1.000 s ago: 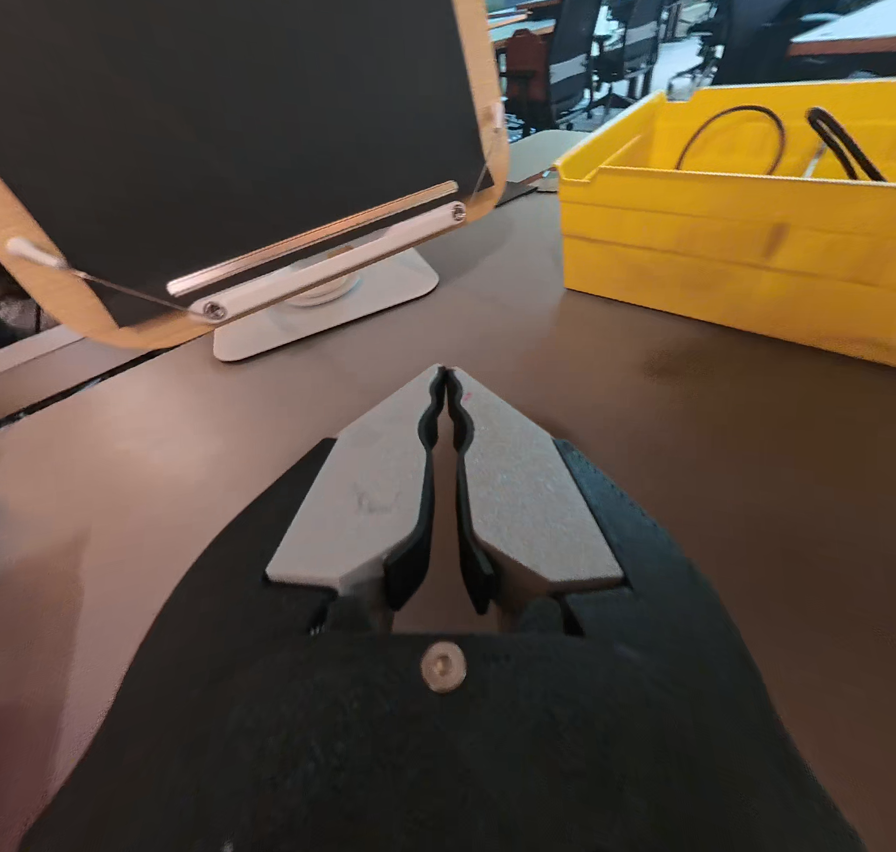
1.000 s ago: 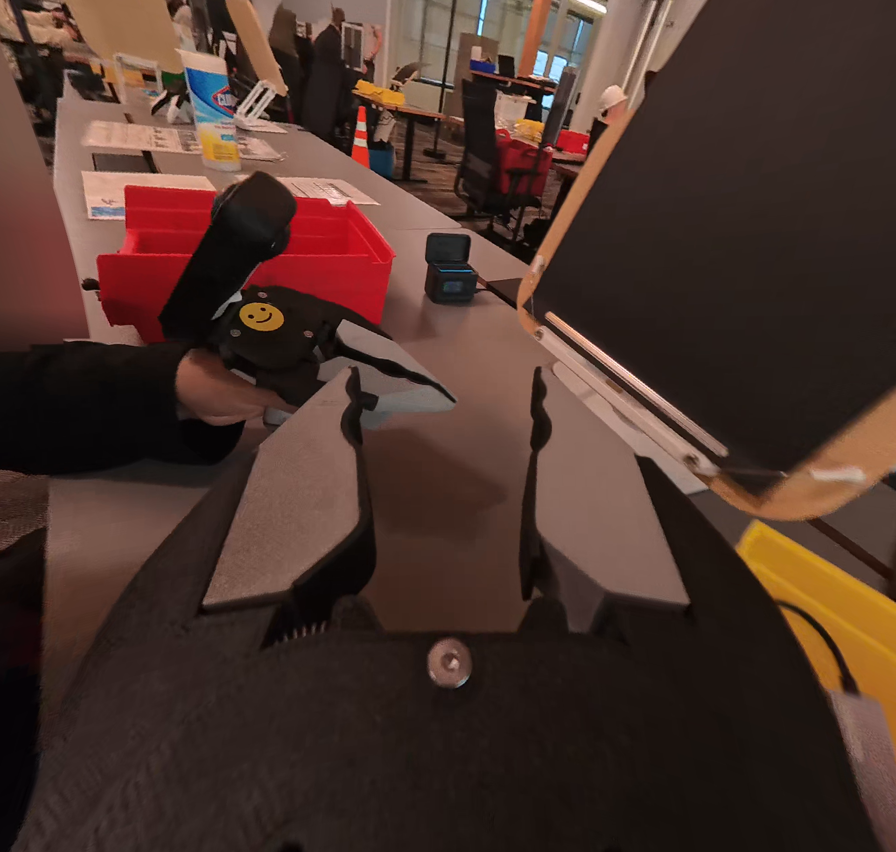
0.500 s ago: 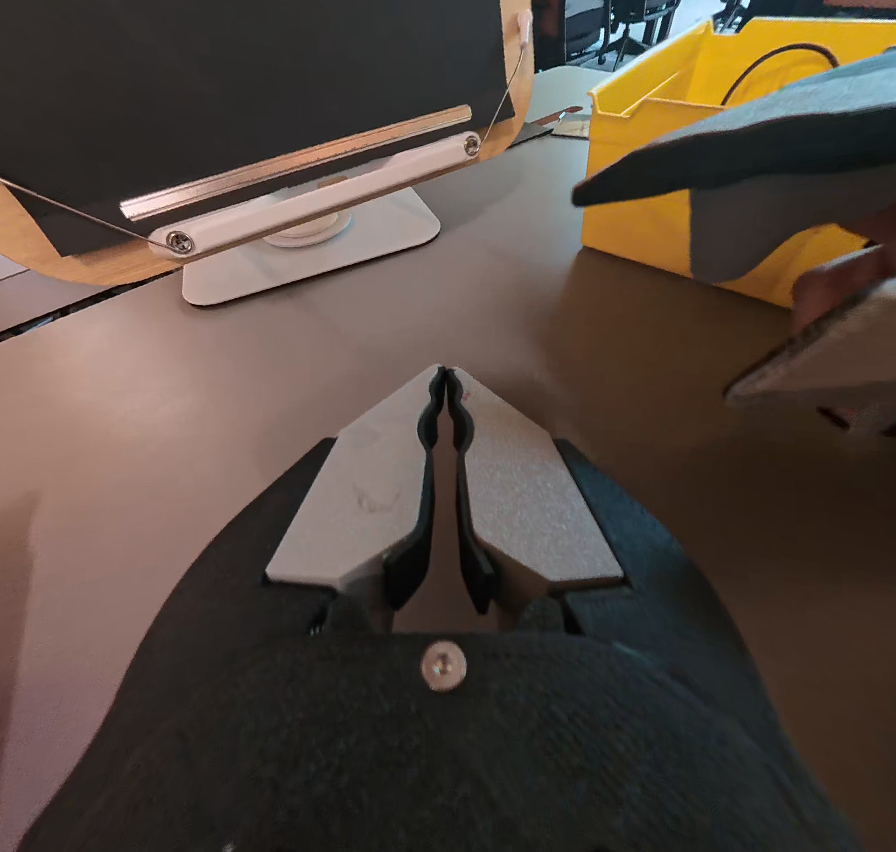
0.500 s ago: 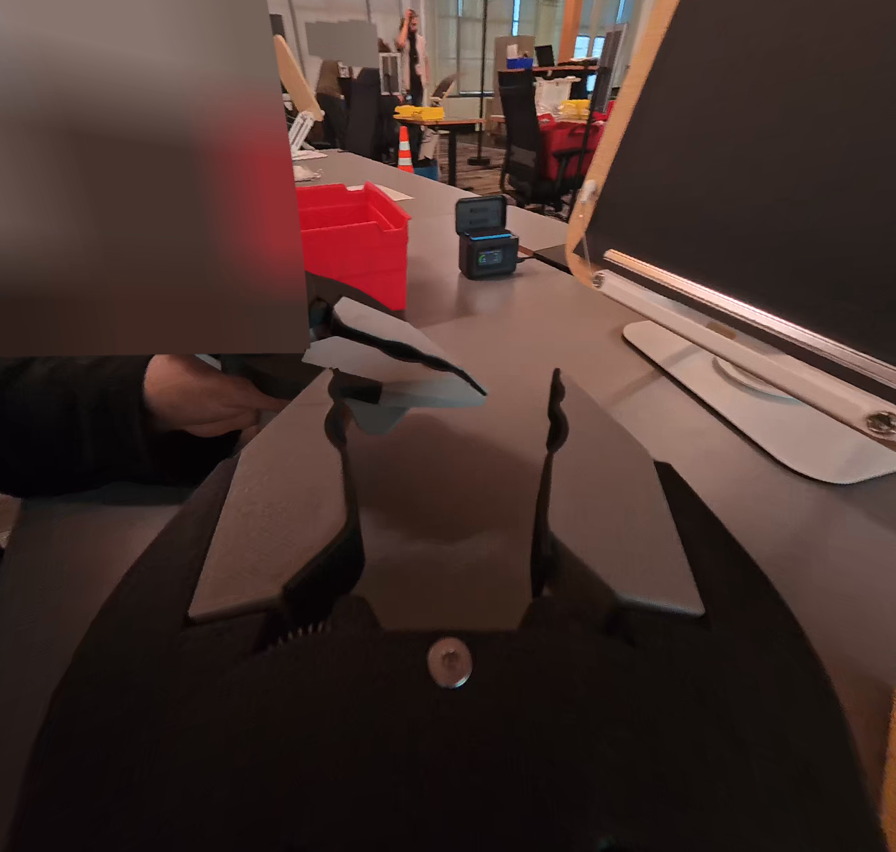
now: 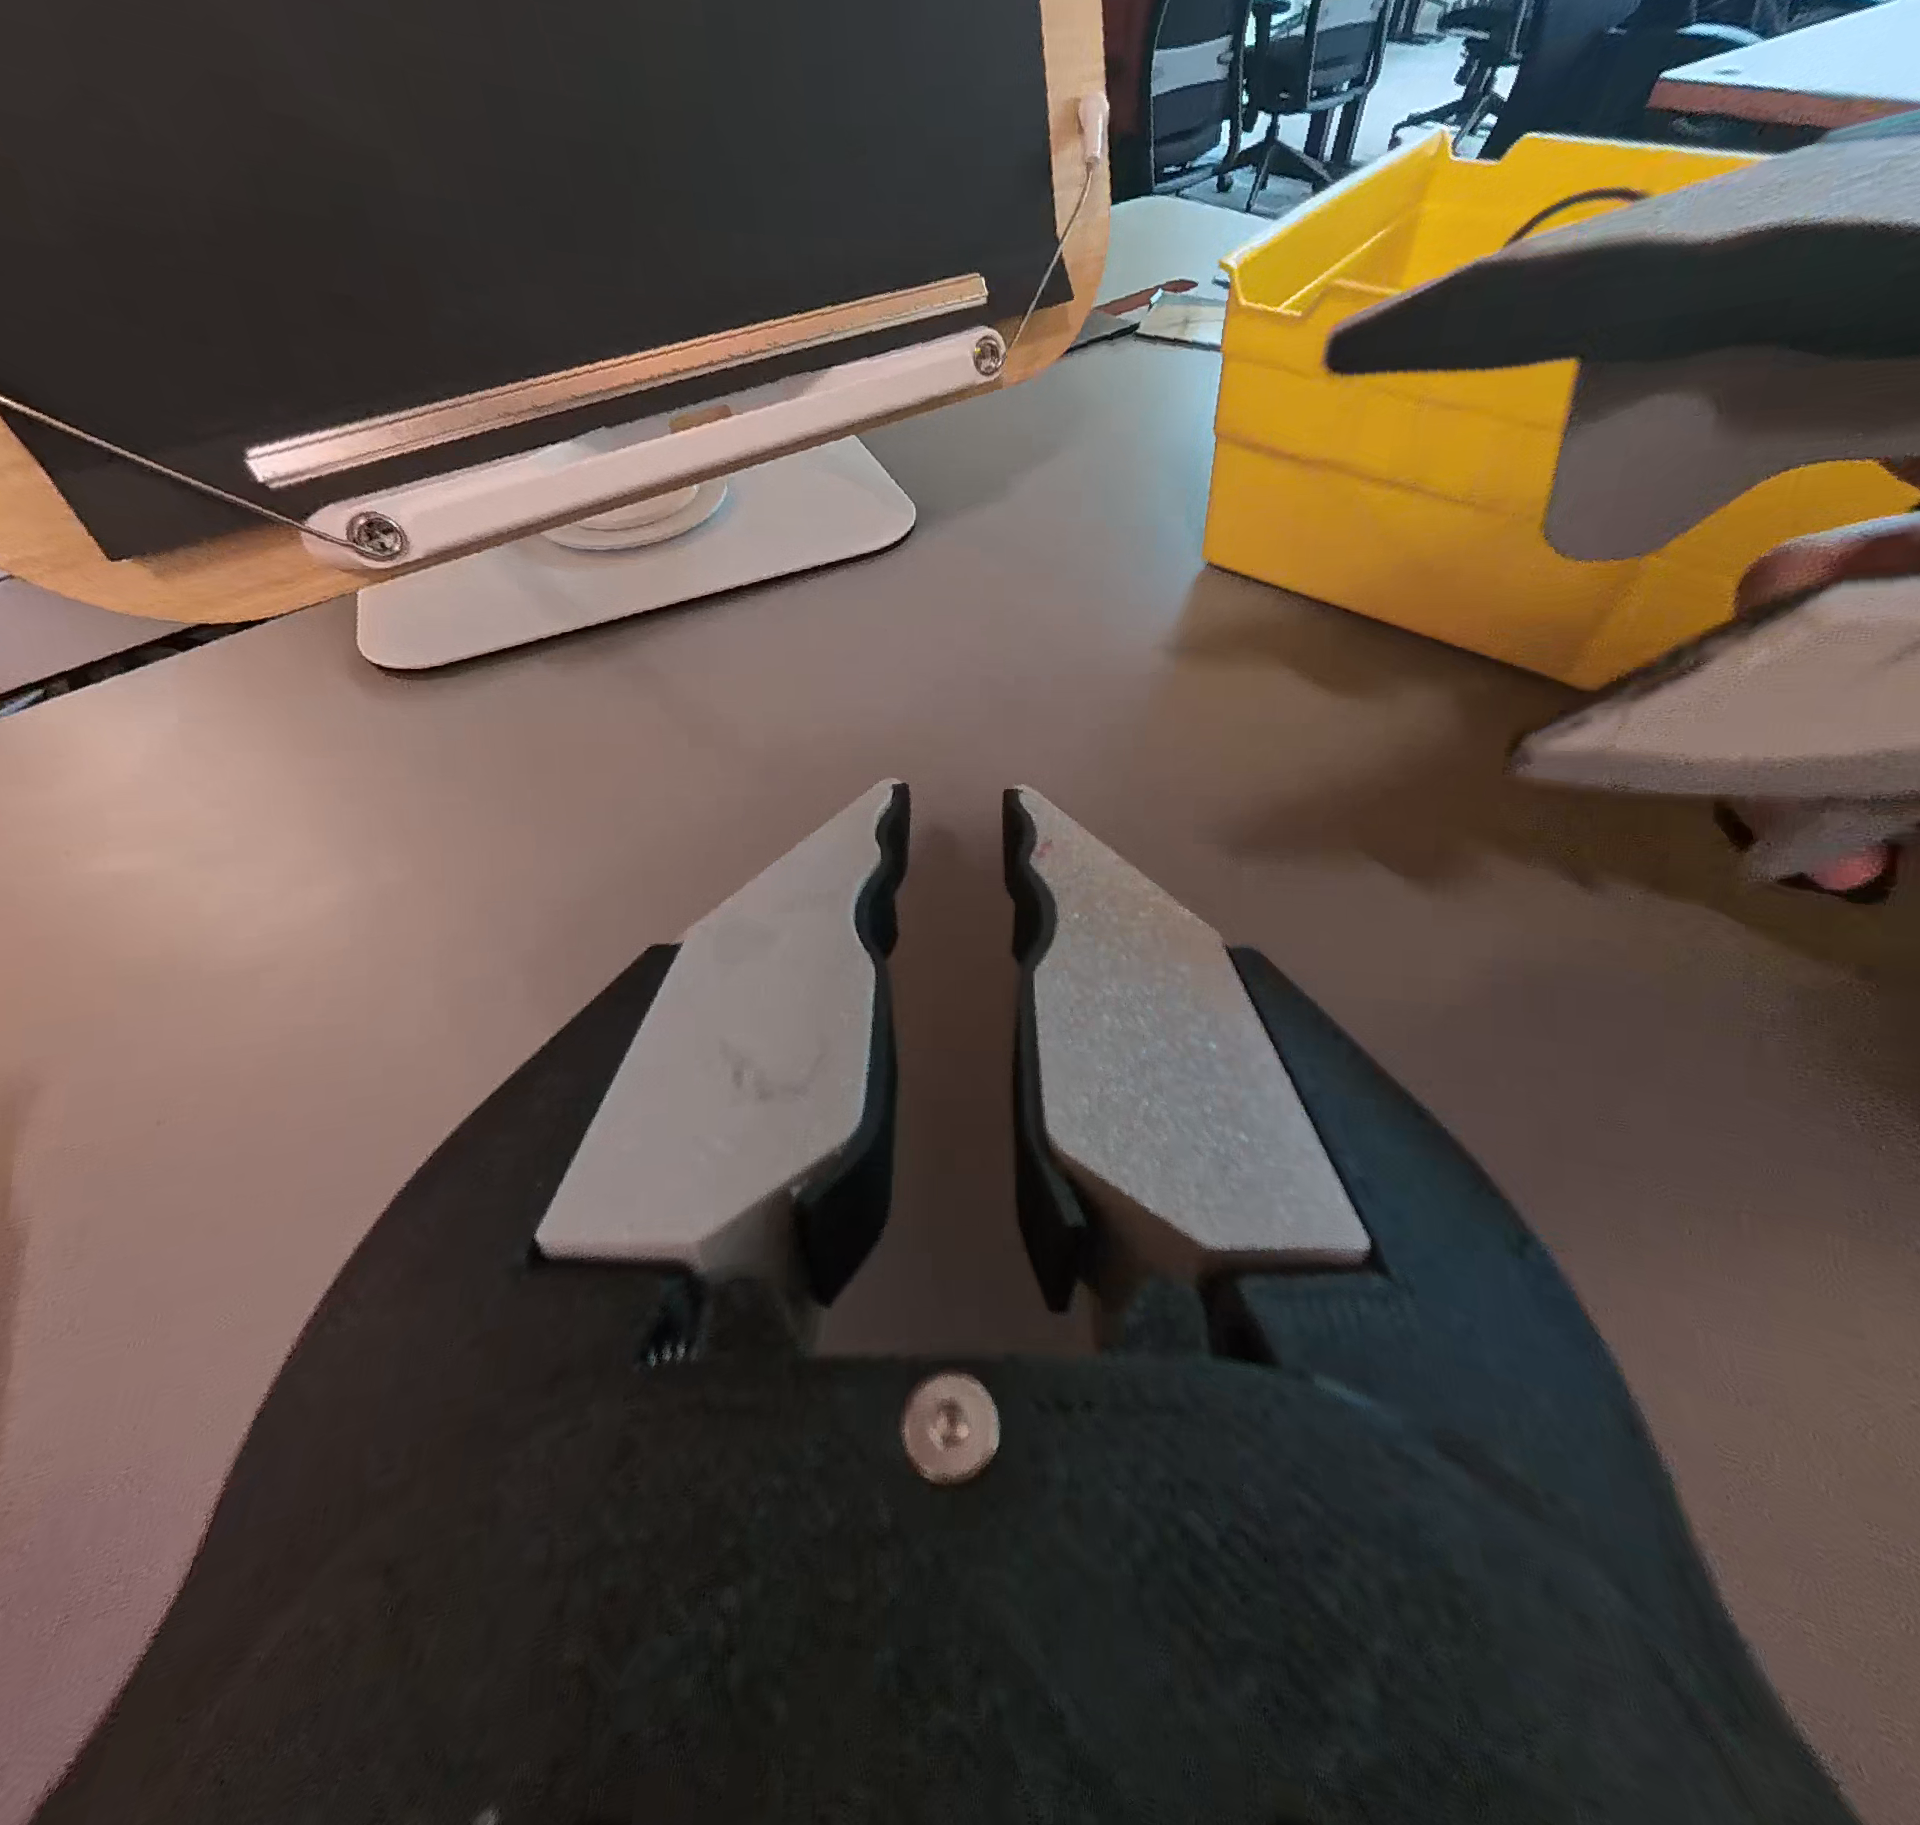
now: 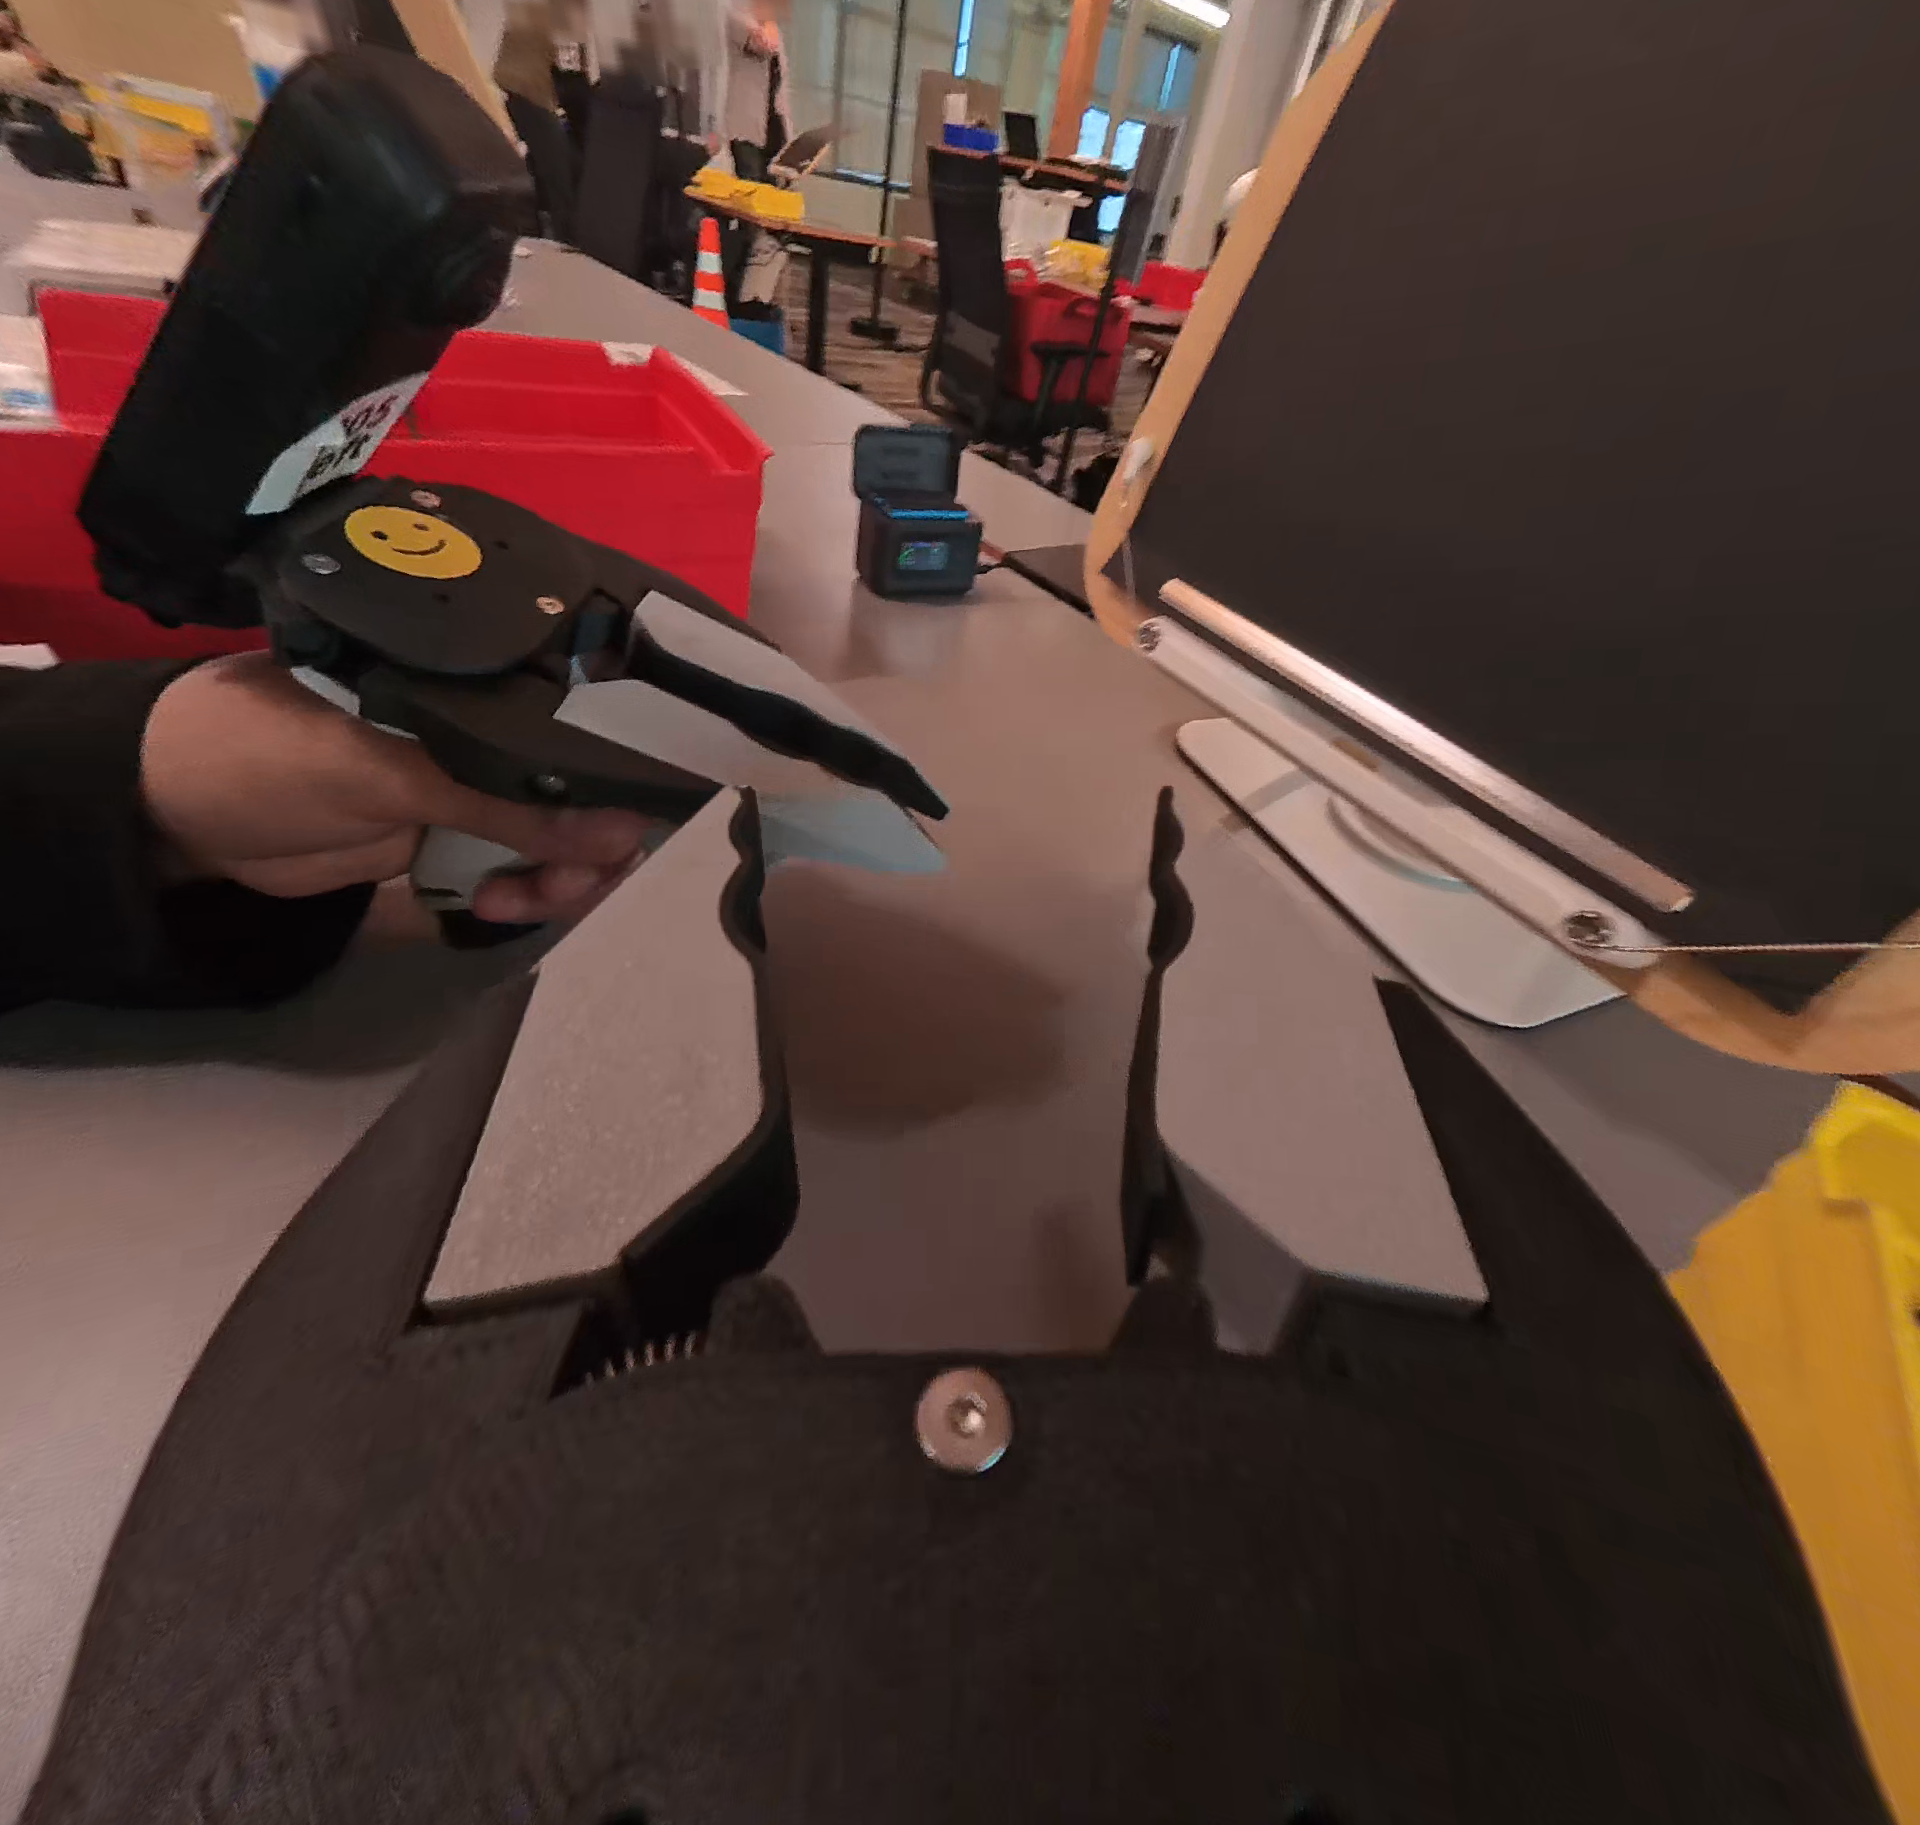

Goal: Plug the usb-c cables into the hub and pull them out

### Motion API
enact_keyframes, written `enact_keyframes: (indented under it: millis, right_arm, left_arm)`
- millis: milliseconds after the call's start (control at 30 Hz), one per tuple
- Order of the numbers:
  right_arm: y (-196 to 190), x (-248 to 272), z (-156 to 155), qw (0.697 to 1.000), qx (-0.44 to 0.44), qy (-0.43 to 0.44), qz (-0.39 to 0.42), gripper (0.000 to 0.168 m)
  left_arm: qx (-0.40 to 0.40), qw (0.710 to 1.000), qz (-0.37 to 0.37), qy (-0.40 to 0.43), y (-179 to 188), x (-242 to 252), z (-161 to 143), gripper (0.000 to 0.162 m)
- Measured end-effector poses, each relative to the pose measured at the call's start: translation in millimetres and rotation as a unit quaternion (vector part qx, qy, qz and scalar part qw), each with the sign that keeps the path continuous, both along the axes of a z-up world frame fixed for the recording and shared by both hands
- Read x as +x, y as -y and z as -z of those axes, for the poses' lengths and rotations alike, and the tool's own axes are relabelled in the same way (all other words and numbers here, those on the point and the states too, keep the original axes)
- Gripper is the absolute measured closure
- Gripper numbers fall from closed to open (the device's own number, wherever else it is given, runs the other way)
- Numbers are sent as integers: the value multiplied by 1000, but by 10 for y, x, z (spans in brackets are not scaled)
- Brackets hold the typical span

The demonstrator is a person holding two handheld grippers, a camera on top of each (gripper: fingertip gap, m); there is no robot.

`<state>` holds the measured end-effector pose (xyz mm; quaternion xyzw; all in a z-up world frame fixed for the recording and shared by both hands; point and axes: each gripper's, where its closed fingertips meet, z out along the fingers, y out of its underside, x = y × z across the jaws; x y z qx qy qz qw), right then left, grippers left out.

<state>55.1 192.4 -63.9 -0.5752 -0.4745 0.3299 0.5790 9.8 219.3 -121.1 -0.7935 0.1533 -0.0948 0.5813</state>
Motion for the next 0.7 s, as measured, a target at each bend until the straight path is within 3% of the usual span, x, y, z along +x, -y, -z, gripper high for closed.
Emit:
enact_keyframes:
  millis: [167,233,333,400,500,567,700]
  right_arm:
    - [66,401,-349,996,-38,-72,38,96]
    - [217,783,-595,995,-20,-84,46,116]
    - [182,1547,-669,995,-24,7,99,144]
    - [77,2090,-591,985,-84,55,142,131]
    - [100,2577,-564,974,-157,31,158,120]
    - [98,2734,-385,965,-194,46,171,108]
    - [160,2622,-56,962,-225,79,133,111]
  left_arm:
    - [11,1000,9,-14,7,15,10,144]
    - [4,999,19,-28,18,63,73,142]
    - [14,999,32,-28,47,127,49,142]
    - [11,999,38,-18,58,142,46,143]
    - [-9,999,41,3,47,130,79,142]
    - [-12,999,40,13,42,115,78,142]
    - [-13,999,39,18,40,106,77,142]
